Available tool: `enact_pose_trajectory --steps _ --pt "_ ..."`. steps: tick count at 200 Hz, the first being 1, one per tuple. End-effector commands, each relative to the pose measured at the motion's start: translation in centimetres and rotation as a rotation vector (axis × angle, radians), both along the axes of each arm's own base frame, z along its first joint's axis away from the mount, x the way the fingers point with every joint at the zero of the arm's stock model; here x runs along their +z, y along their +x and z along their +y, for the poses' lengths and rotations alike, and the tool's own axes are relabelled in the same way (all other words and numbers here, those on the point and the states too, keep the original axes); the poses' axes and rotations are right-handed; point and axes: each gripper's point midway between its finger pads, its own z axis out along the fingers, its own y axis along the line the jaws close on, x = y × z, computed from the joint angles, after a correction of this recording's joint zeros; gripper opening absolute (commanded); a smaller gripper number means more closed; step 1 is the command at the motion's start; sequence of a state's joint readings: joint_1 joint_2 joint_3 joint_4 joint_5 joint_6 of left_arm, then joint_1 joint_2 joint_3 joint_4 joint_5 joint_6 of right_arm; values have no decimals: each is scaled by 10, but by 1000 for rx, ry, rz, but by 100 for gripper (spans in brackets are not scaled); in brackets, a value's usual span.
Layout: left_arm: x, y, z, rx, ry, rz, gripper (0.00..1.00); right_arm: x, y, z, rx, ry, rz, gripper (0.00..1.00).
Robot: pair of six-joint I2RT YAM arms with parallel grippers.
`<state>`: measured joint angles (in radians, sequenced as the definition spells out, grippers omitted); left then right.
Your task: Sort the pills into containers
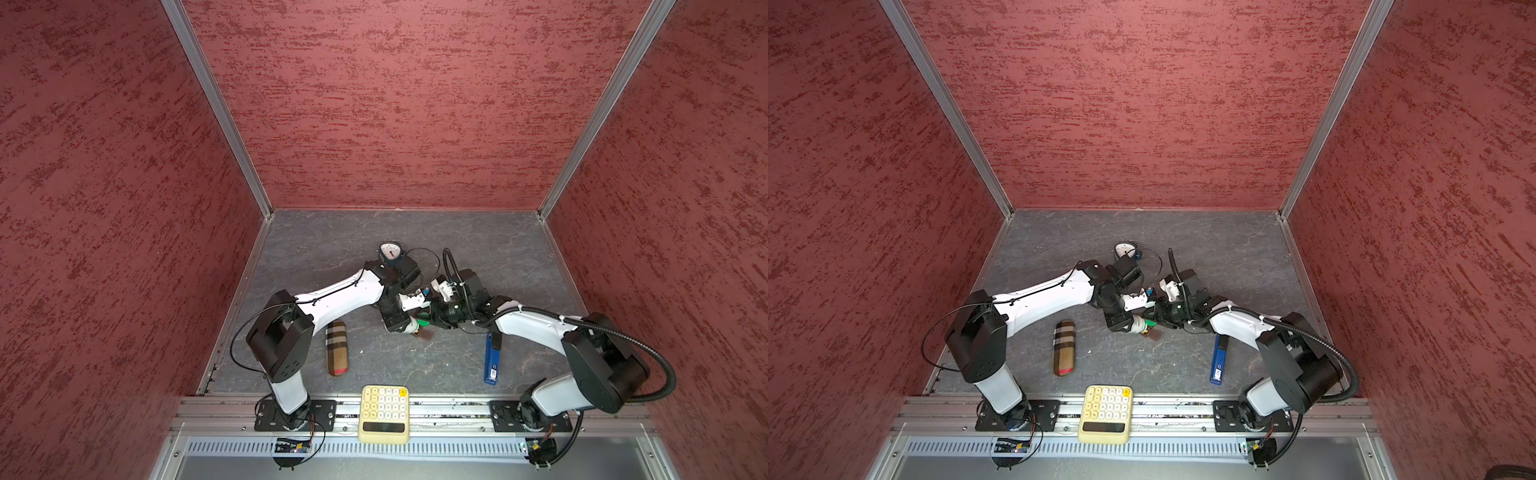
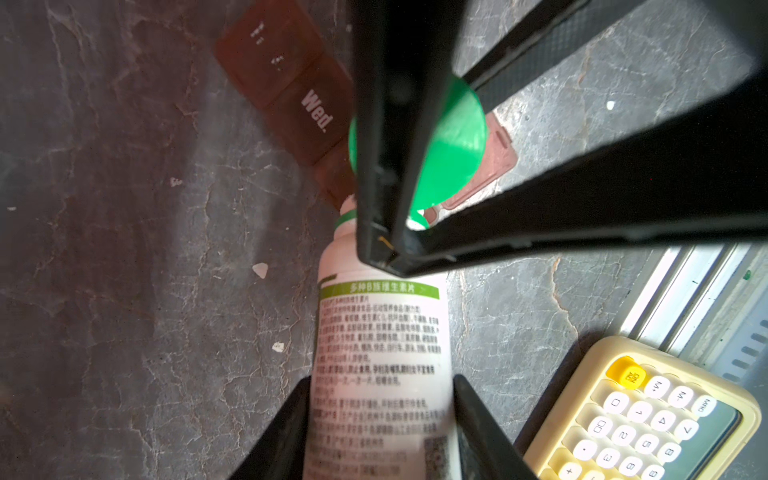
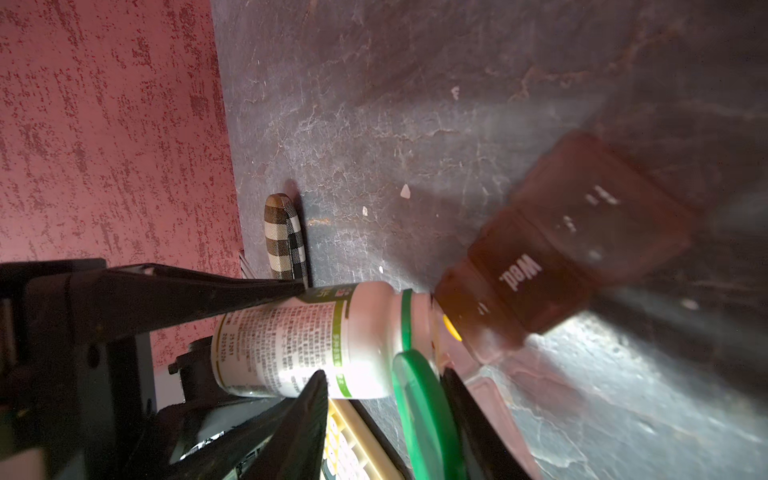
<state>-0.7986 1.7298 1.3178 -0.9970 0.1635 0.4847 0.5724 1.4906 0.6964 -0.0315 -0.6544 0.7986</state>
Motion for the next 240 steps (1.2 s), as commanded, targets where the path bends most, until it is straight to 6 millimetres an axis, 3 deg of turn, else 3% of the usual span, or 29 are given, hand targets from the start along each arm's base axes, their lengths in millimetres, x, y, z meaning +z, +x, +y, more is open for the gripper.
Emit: enact_pose_trajectory --steps 1,66,73,240 --pt "16 0 -13 -10 -85 -33 0 23 4 10 32 46 -68 45" --pt "19 -3 -13 -8 -114 -42 0 22 4 6 24 17 -62 46" --pt "19 -4 -13 -6 -117 -40 0 33 5 6 24 30 -89 46" --pt "23 -18 -5 48 -283 -109 0 76 11 -4 -8 -40 -150 69"
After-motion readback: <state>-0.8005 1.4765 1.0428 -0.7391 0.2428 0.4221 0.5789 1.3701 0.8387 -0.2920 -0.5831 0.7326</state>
